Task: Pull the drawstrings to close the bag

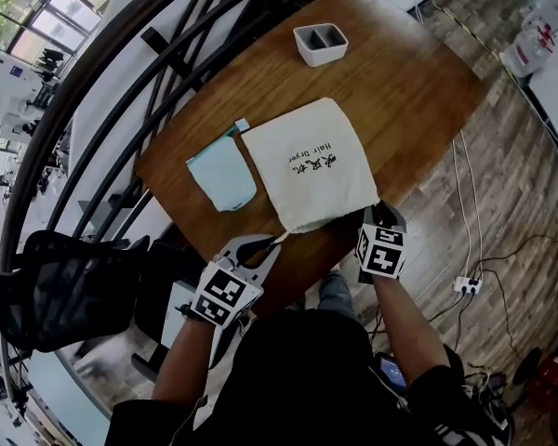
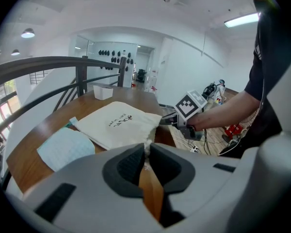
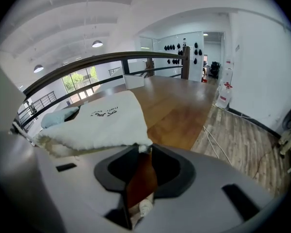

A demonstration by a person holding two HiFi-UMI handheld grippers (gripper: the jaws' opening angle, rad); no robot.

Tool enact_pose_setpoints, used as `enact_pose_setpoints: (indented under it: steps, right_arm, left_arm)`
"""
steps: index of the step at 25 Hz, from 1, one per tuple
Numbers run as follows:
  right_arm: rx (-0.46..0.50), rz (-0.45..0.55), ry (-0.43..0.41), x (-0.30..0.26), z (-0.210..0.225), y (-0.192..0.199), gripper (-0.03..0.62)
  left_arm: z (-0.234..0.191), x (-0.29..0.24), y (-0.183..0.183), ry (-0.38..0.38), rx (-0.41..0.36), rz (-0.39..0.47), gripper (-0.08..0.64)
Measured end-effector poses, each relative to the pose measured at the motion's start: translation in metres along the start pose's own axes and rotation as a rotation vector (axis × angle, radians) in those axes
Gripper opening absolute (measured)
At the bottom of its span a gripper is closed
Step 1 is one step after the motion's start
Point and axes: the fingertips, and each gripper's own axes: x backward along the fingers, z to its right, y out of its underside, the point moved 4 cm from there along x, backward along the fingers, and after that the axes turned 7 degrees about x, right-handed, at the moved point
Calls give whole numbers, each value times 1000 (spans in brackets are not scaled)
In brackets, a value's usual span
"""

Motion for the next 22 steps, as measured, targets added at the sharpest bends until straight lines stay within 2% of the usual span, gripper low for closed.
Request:
enact_pose_setpoints:
  steps: [2,6,13,18,22]
  right_arm:
    - [4,-2,-14,0,0,-2,67]
    - [37,9,-110,9,-9,-3,45]
    - [230,70,-304,46,-15,-8,28]
    - [166,127,-453,63,-4,-22,25]
    - [167,185,-495,81,5,-42,24]
  left_arm:
    - [-3,1,4,-19,6,-10,40]
    - [-18,2,9,-86,25,-14,40]
    - [-56,20,-6,-260,54,53,40]
    - [-72,36,-9,-386,58,74,40]
    - [-72,52,-17,-446,52,136,40]
